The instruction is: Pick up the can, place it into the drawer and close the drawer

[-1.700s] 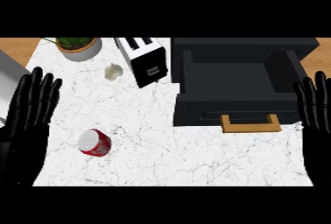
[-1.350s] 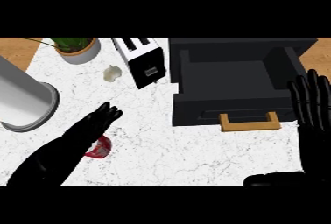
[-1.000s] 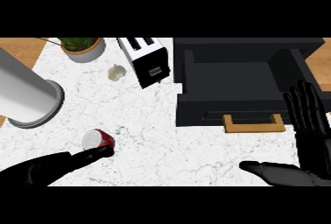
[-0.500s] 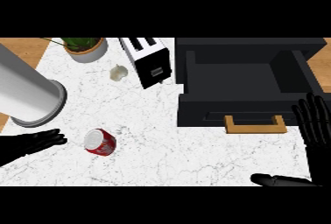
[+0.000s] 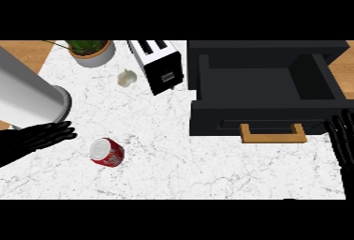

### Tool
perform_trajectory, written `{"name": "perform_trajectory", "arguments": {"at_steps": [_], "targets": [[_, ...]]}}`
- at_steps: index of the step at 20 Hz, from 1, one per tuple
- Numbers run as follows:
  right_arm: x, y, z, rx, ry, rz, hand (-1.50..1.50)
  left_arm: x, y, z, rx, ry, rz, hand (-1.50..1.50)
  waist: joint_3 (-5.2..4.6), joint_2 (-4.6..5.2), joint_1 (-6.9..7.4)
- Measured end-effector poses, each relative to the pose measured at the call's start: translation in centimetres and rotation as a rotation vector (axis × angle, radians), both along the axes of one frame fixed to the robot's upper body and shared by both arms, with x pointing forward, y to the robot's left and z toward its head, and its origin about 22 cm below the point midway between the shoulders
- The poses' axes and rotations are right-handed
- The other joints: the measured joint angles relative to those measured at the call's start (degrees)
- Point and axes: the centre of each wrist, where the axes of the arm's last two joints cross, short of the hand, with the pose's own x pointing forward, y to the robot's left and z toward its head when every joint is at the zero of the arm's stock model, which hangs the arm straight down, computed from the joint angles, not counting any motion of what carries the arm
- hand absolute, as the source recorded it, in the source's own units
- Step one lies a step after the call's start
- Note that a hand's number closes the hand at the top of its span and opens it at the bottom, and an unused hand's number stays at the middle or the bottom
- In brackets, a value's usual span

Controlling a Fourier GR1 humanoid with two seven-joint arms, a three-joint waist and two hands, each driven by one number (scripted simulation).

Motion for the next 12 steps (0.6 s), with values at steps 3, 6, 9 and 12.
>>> {"name": "perform_trajectory", "arguments": {"at_steps": [3, 6, 9, 12], "targets": [[-0.1, -0.2, -0.8, 0.006, -0.004, 0.003, -1.5, 0.3, -0.9, -1.2, 0.003, 0.005, 0.0, -1.5, -0.01, -0.01, 0.04], [0.0, -0.3, -1.0, 0.0, -0.002, -0.006, -1.5, 0.7, -1.2, -2.0, 0.015, 0.011, 0.008, -1.5, -0.01, 0.0, 0.09], [-0.2, -1.3, -1.1, -0.004, -0.003, -0.006, -1.5, 1.1, -1.6, -2.9, 0.027, 0.017, 0.014, -1.5, -0.01, 0.01, 0.04], [-0.5, -1.6, -1.3, -0.008, 0.001, -0.008, -1.5, 1.5, -2.9, -3.7, 0.034, 0.017, 0.01, -1.5, -0.01, 0.0, 0.03]]}}
